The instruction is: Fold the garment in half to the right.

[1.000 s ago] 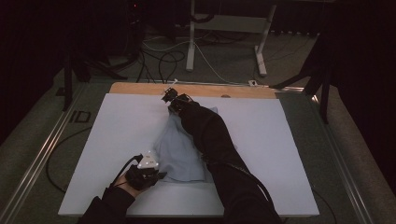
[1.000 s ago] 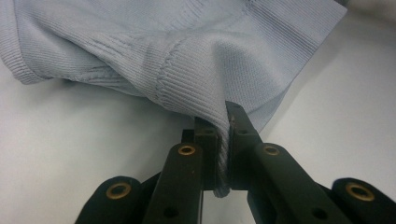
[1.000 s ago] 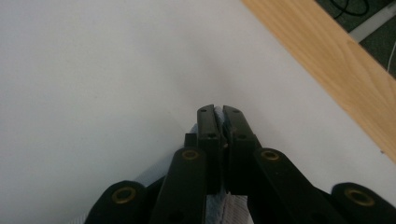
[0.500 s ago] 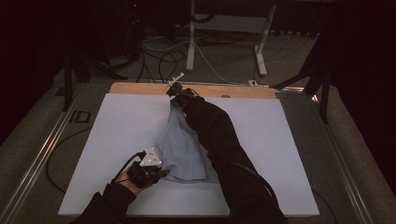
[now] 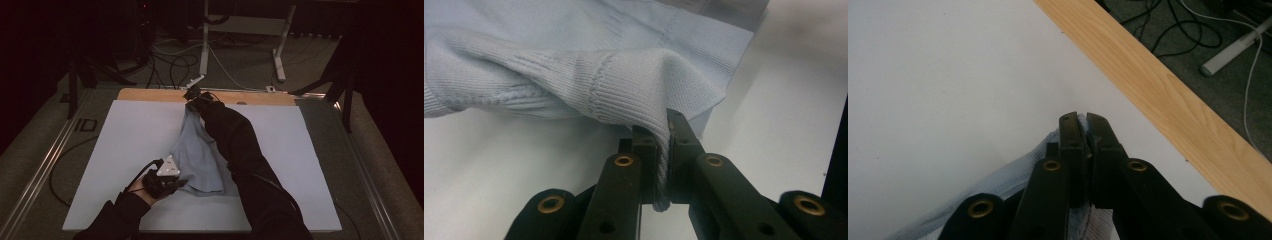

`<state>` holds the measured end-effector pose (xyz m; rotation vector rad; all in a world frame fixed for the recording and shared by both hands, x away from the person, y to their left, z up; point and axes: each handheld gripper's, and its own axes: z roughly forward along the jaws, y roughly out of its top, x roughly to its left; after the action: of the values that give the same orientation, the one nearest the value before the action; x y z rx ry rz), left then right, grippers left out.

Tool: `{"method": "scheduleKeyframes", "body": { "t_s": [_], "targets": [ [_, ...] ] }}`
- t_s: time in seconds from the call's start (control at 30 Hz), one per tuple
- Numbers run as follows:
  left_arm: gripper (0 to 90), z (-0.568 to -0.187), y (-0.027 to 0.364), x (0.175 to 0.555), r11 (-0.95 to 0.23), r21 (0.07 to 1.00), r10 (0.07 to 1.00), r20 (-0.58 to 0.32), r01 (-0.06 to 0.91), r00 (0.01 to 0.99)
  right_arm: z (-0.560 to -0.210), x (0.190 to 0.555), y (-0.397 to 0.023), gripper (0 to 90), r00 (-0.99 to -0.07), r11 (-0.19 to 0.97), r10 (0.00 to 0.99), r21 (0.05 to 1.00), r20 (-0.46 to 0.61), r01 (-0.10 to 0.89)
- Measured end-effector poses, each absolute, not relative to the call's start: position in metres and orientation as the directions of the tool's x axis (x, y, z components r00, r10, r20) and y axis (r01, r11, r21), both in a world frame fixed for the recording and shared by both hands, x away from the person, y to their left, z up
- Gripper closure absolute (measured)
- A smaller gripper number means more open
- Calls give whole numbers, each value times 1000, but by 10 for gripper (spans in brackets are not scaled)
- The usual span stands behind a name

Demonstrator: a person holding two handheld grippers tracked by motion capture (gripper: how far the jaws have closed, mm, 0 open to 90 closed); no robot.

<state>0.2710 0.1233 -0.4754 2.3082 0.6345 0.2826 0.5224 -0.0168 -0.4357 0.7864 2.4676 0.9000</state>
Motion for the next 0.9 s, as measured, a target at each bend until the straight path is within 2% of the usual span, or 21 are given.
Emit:
{"method": "scheduleKeyframes", "body": {
  "t_s": [0.37,0.9],
  "targets": [
    [872,-462,102,273,-671,697,431,89,252,898,-428,518,-35,875,-763,622,625,696,-166,358],
    [872,-460,78,277,-702,688,348,110,181,931,-420,515,-69,874,-768,589,626,728,-135,352]
  ]
}}
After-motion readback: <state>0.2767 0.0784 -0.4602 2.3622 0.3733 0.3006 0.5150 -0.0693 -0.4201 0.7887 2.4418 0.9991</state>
